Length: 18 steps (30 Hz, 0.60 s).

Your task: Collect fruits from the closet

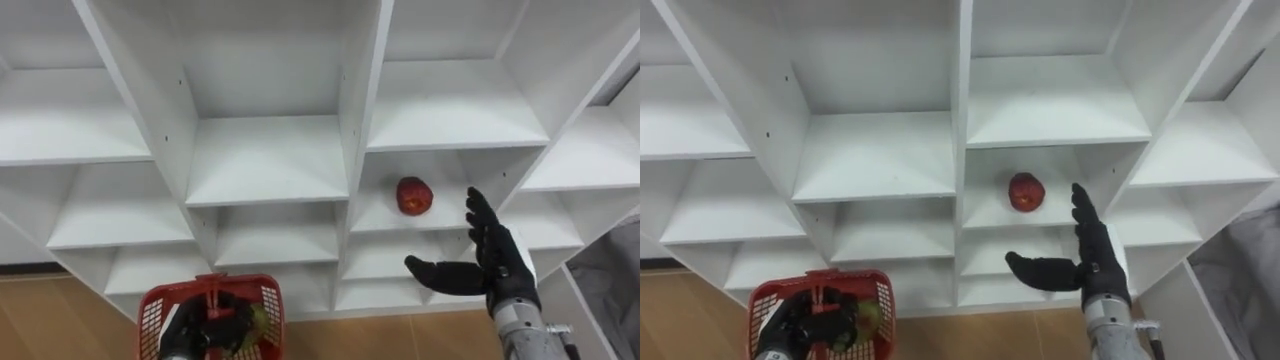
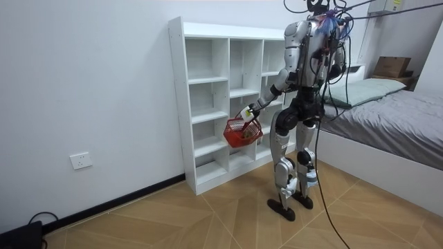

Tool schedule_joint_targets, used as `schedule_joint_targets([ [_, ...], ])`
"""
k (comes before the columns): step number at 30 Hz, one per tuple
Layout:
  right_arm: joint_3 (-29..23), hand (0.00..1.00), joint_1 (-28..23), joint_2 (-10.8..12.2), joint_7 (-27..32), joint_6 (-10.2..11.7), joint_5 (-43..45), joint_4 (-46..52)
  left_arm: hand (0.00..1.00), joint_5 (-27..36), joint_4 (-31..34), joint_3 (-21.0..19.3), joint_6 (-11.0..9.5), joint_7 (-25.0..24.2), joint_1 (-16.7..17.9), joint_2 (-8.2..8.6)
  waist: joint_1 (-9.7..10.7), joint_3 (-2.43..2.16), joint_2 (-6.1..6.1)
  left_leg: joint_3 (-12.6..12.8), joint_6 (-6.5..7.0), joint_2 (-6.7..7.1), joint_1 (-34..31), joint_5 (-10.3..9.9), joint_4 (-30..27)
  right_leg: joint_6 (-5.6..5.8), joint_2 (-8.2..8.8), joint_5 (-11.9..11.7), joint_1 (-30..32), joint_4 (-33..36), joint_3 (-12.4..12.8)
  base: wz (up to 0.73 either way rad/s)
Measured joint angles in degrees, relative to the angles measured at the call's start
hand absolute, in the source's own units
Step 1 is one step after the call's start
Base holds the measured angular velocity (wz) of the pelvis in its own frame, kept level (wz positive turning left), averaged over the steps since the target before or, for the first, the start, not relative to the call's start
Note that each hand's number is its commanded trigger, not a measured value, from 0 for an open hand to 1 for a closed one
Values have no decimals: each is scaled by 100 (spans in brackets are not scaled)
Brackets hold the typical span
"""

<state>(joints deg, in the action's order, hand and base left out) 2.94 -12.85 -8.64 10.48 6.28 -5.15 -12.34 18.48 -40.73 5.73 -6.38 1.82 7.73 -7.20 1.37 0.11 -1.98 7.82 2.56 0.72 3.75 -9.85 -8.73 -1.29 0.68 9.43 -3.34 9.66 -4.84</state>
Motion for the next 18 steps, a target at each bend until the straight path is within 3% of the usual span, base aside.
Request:
schedule_joint_targets([
  [10,-15,0,8,-13,420,0,-126,-251,100,-3,164,-6,140,14,139,-1,14,27,38,-64,-6,2,148,-84,-93,12,10,70,-216,12,-20,3],
  [14,-16,0,14,-27,433,0,-120,-307,100,-4,186,-99,140,13,141,-5,-9,60,-31,-86,-8,5,192,-88,-94,12,12,85,-273,14,-40,4],
  [18,-27,0,117,-129,320,-3,-121,-555,100,-16,185,-115,140,-33,145,-11,-38,50,-128,-134,-7,10,192,-90,-101,12,26,86,-303,4,-145,7],
])
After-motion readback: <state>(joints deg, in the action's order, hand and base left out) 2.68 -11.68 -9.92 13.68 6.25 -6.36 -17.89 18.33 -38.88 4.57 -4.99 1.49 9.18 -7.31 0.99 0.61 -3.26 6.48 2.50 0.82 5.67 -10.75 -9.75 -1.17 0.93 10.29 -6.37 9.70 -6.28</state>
